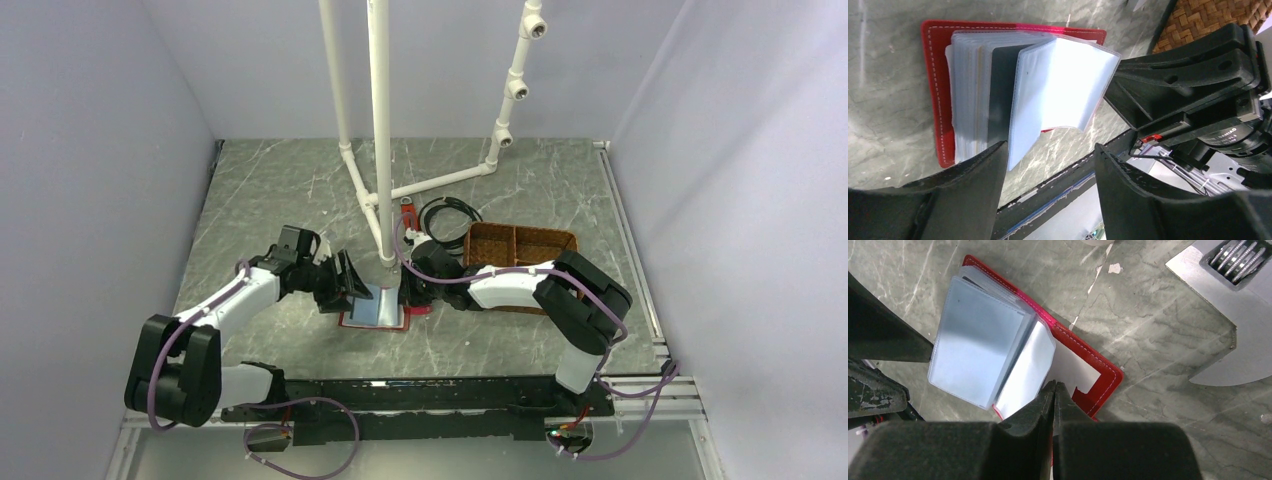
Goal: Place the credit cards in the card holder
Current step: Turn over the card slot in the card holder.
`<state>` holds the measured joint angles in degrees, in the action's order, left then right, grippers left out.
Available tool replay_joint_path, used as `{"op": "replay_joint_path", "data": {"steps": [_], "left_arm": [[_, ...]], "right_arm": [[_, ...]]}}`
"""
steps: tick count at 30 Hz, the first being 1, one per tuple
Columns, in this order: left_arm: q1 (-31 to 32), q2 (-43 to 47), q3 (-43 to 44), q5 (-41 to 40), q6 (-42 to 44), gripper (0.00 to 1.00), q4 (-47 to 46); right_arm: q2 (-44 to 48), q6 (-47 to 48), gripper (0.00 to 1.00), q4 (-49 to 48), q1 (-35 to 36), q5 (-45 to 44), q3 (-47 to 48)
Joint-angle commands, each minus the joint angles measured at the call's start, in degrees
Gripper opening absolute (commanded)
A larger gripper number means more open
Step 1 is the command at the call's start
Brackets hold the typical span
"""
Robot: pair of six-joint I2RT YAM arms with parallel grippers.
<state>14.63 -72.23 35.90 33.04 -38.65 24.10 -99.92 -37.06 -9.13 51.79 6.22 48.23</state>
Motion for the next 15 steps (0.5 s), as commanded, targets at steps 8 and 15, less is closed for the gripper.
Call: {"op": "replay_joint_path", "data": {"steps": [8, 15], "left_arm": [[5.97, 1.2, -1.37, 3.28, -5.8, 0.61, -11.89], [10.61, -8.51, -0.49, 4.81, -9.35, 0.57, -20.46]], "right_arm": [[3.33, -0.26, 0.03, -1.71, -0.06, -1.63, -2.84], [7.0, -0.94, 0.09, -0.23, -0.87, -2.66, -4.74]]}}
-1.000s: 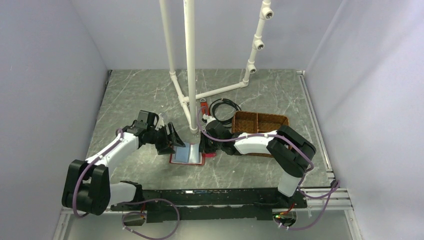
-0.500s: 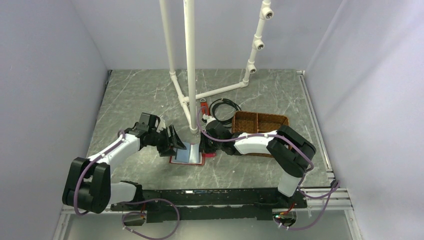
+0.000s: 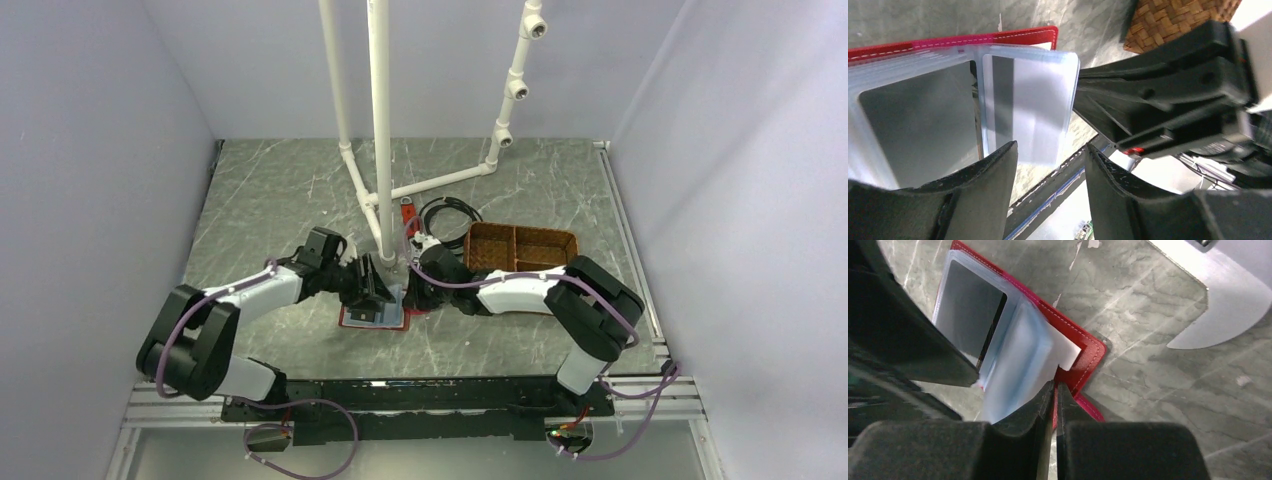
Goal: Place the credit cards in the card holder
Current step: Turn over the card slot in the card holder.
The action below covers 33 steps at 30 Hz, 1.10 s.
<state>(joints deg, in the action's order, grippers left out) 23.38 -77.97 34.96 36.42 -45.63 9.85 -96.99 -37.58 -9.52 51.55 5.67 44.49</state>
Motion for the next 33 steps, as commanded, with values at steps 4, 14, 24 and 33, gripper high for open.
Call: {"op": "replay_joint_path", "data": {"steps": [4, 14, 24, 33], "left_arm": [[2.35, -5.02, 0.03, 2.48, -3.26, 0.56, -8.41], [2.07, 2.7, 5.06, -8.56, 4.41, 0.62, 9.64], [1.85, 1.82, 5.68, -15.24, 5.56, 0.5, 15.49], [1.82, 1.99, 4.17, -14.9, 4.78, 0.5, 14.41]], "right_arm": [[7.71, 0.51, 0.15, 3.33, -1.1, -3.34, -0.54], [6.49, -0.29, 0.27, 0.08, -1.08, 4.09, 1.56], [2.6, -4.47, 0.42, -2.43, -2.68, 7.7, 0.14], [0.18, -5.31, 0.41, -4.79, -2.68, 9.54, 0.0]]}}
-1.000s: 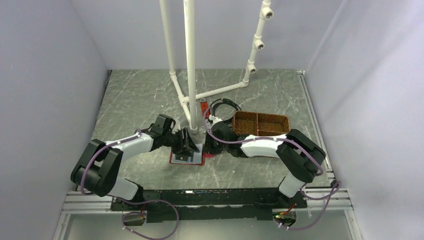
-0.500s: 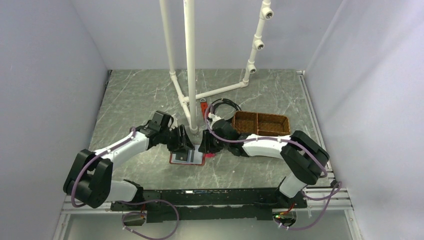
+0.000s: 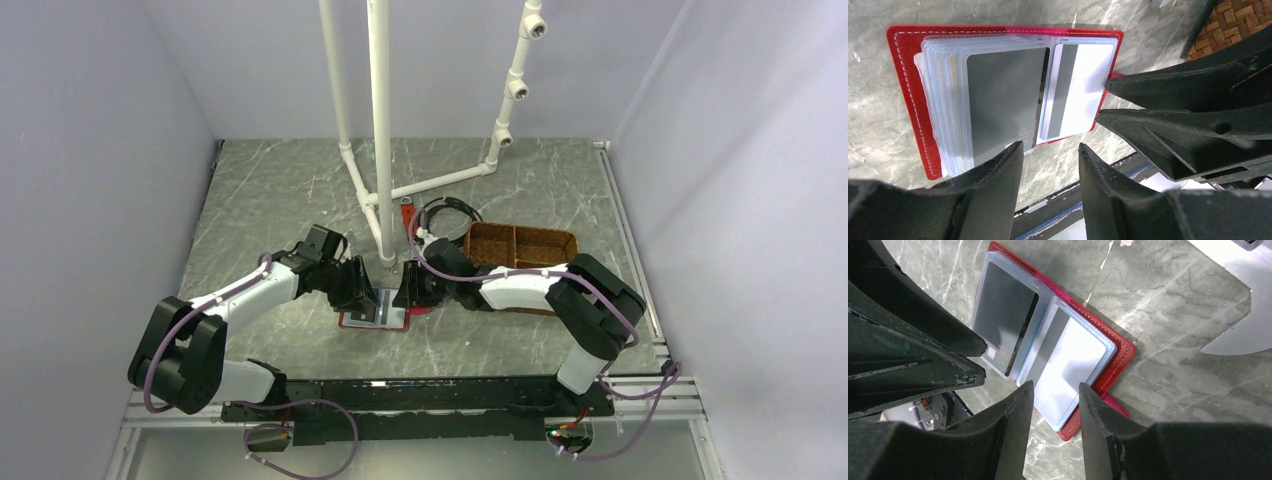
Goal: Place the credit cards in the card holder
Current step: Turn over the card slot in the card holder.
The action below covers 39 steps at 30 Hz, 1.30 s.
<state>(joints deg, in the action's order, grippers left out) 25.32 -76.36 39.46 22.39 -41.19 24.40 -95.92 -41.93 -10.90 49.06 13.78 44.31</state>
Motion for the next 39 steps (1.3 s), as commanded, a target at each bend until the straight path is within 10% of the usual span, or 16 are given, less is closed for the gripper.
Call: {"op": "replay_joint_path", "data": {"steps": [1, 39], "left_arm": [[-0.1, 0.41, -0.35, -0.9, 0.41, 0.5, -0.12], [-0.27, 3.73, 1.56, -2.52, 0.89, 0.56, 3.09]], "right_arm": [[-0.93, -0.89, 0.41, -2.86, -0.23, 1.01, 0.3], [3.61, 1.34, 0.21, -4.4, 2.16, 0.89, 1.64]]}}
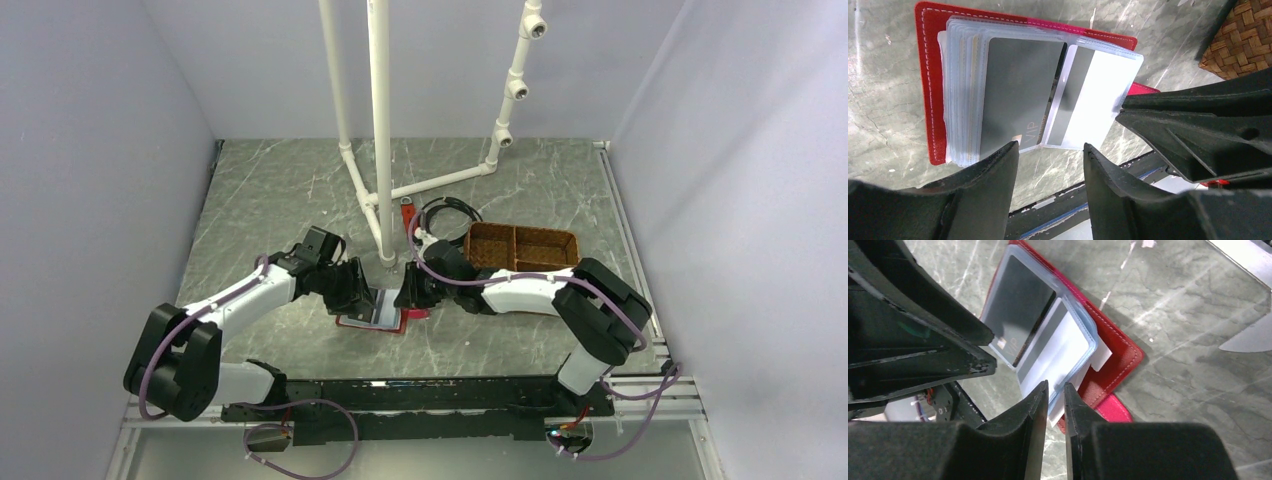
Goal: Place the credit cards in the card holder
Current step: Turn over the card slot in the card holder.
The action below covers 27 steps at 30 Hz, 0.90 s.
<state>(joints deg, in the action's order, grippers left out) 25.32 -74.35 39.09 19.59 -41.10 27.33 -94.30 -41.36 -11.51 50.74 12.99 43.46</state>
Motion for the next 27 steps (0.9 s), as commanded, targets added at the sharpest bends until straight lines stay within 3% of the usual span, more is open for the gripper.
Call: {"op": "replay_joint_path", "data": {"steps": [1, 9, 16, 27], "left_arm": [[-0.27, 1.95, 2.07, 0.13, 0.8, 0.57, 0.41], [-0.67, 4.46, 2.78, -0.69, 1.3, 0.64, 2.67], [-1.04, 5.63, 2.27, 0.09, 1.84, 0.61, 2.76], [-1.15, 5.26, 1.32, 2.24, 1.94, 0.5, 1.36]], "right_arm": [[1.55, 0.76, 0.21, -3.86, 0.5, 2.07, 3.11], [-2.06, 0.16, 0.28, -5.22, 0.63, 4.89, 6.84], [-5.81, -0.86, 0.27, -6.7, 0.68, 6.56, 9.05], [-9.42, -2.26, 0.17, -8.56, 0.68, 7.72, 10.67]]}}
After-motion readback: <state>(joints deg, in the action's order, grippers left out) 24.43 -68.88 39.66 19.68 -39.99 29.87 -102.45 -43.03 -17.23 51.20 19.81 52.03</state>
